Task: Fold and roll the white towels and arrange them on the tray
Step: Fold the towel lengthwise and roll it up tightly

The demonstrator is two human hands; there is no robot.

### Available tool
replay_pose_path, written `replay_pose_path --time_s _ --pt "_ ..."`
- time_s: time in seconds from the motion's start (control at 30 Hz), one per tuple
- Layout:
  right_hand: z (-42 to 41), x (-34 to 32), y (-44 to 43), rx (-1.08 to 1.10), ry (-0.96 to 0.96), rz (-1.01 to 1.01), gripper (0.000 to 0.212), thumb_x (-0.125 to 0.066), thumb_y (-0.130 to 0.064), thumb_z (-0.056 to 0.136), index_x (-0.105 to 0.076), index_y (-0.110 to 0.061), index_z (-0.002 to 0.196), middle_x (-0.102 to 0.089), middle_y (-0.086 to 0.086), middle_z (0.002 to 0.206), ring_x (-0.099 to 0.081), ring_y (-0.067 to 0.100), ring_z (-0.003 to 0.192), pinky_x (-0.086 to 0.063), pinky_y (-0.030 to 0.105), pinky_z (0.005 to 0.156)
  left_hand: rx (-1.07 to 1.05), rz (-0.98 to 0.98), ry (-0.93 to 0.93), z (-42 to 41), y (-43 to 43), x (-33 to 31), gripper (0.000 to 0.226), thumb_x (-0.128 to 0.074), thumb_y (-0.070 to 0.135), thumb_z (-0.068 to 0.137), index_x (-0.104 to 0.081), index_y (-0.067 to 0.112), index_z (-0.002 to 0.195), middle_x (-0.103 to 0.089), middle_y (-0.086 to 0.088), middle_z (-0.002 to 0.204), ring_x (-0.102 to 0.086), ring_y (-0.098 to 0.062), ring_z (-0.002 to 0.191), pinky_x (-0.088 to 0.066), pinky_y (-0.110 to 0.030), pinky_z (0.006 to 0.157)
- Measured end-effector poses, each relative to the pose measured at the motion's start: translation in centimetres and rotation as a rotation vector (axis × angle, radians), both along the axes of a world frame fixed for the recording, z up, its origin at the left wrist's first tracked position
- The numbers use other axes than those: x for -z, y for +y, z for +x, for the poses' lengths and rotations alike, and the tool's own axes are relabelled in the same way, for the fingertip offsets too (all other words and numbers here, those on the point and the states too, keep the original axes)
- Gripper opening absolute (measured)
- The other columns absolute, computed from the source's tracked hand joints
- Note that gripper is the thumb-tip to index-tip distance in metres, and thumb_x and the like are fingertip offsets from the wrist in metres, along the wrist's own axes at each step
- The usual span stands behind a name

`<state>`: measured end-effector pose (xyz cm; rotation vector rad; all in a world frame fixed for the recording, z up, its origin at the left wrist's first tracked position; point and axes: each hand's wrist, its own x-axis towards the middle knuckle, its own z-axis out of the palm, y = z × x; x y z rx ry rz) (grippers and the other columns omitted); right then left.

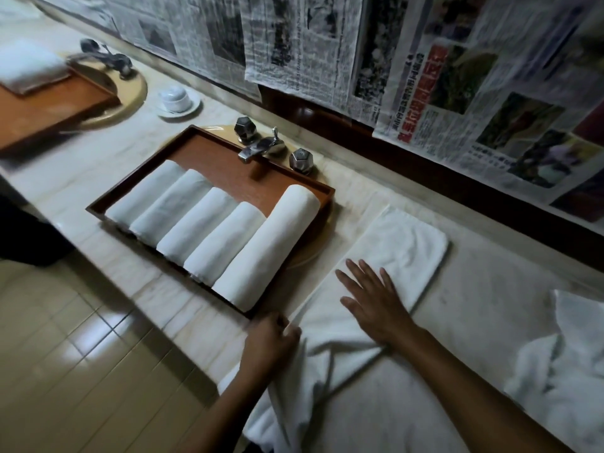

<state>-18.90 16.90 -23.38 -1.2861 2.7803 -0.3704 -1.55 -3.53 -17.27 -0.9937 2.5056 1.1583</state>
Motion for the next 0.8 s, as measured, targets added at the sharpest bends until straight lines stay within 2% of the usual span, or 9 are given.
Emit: replay_pose_path --time_s 0.07,0.13,0.23,0.33,0.4,0.43,0.53,0.7,0.8 --pt "-1.1 -0.2 0.3 0.005 -0.012 0.009 0.059 -0.025 -0.057 0.104 -0.031 -0.037 0.159 -0.021 -0.009 0.17 -0.017 0.015 0.157 -0.013 0.049 0.123 -0.052 0.401 -0.049 0.2 -0.2 -1.4 0.043 -0.074 0.052 0.07 -0.073 0.014 0.091 -0.075 -0.006 0.091 -0.071 -0.026 0.088 -0.057 -0.037 0.078" --pt "-1.5 -0.6 0.2 0.008 0.002 0.019 0.061 -0.018 -0.061 0.105 -0.032 -0.037 0.159 -0.023 -0.008 0.169 -0.02 0.016 0.156 -0.016 0.05 0.123 -0.122 0.773 -0.181 1.0 0.2 -2.7 0.049 -0.08 0.045 0.069 -0.077 0.008 0.101 -0.077 -0.014 0.101 -0.074 -0.03 0.097 -0.06 -0.041 0.09" --pt "-0.8 -0.5 0.2 0.006 0.012 0.035 0.064 -0.012 -0.063 0.104 -0.033 -0.036 0.159 -0.025 -0.006 0.169 -0.023 0.018 0.155 -0.018 0.051 0.123 -0.131 0.825 -0.239 2.7 1.4 -3.2 0.06 -0.084 0.046 0.068 -0.075 -0.002 0.103 -0.077 -0.017 0.1 -0.073 -0.029 0.088 -0.058 -0.039 0.086" --pt "-1.1 -0.3 0.2 0.008 0.01 0.05 0.063 -0.013 -0.062 0.104 -0.032 -0.037 0.159 -0.023 -0.007 0.169 -0.021 0.018 0.156 -0.015 0.049 0.124 -0.246 0.853 -0.049 3.7 1.6 -3.4 0.056 -0.082 0.046 0.08 -0.074 -0.007 0.097 -0.074 -0.022 0.094 -0.067 -0.031 0.081 -0.052 -0.035 0.073" --pt "-1.2 -0.1 0.3 0.002 0.02 0.055 0.06 -0.02 -0.058 0.104 -0.03 -0.037 0.16 -0.022 -0.007 0.17 -0.02 0.017 0.156 -0.014 0.048 0.124 -0.274 0.711 0.063 4.4 0.6 -3.1 0.055 -0.074 0.051 0.088 -0.073 -0.003 0.094 -0.074 -0.02 0.086 -0.063 -0.025 0.077 -0.048 -0.036 0.071" --pt "-1.2 0.0 0.4 0.0 0.029 0.053 0.059 -0.024 -0.056 0.104 -0.031 -0.037 0.16 -0.023 -0.007 0.169 -0.021 0.017 0.156 -0.014 0.048 0.124 -0.238 0.555 0.094 4.7 0.0 -2.8 0.05 -0.07 0.052 0.091 -0.073 0.003 0.09 -0.073 -0.017 0.082 -0.064 -0.021 0.075 -0.048 -0.036 0.07" --pt "-1.3 0.3 0.5 0.002 0.032 0.042 0.059 -0.028 -0.054 0.103 -0.034 -0.036 0.159 -0.025 -0.007 0.169 -0.023 0.018 0.155 -0.016 0.049 0.124 -0.152 0.106 0.031 5.5 -1.2 -1.0 0.029 -0.063 0.048 0.097 -0.071 0.026 0.079 -0.071 0.005 0.074 -0.067 -0.012 0.076 -0.051 -0.032 0.071" --pt "-1.6 0.6 0.5 -0.007 0.058 0.052 0.06 -0.027 -0.055 0.104 -0.032 -0.035 0.16 -0.024 -0.006 0.169 -0.022 0.019 0.156 -0.017 0.049 0.124 -0.209 -0.067 -0.037 5.5 -0.3 0.6 0.029 -0.062 0.056 0.091 -0.059 0.029 0.079 -0.068 0.005 0.069 -0.062 -0.011 0.067 -0.042 -0.027 0.054" --pt "-1.5 0.5 0.4 -0.018 0.072 0.061 0.06 -0.028 -0.054 0.104 -0.031 -0.035 0.16 -0.021 -0.004 0.17 -0.023 0.022 0.156 -0.016 0.052 0.124 -0.203 -0.099 -0.037 5.6 0.0 0.9 0.03 -0.061 0.057 0.09 -0.056 0.029 0.08 -0.067 0.004 0.065 -0.058 -0.01 0.064 -0.038 -0.028 0.052"
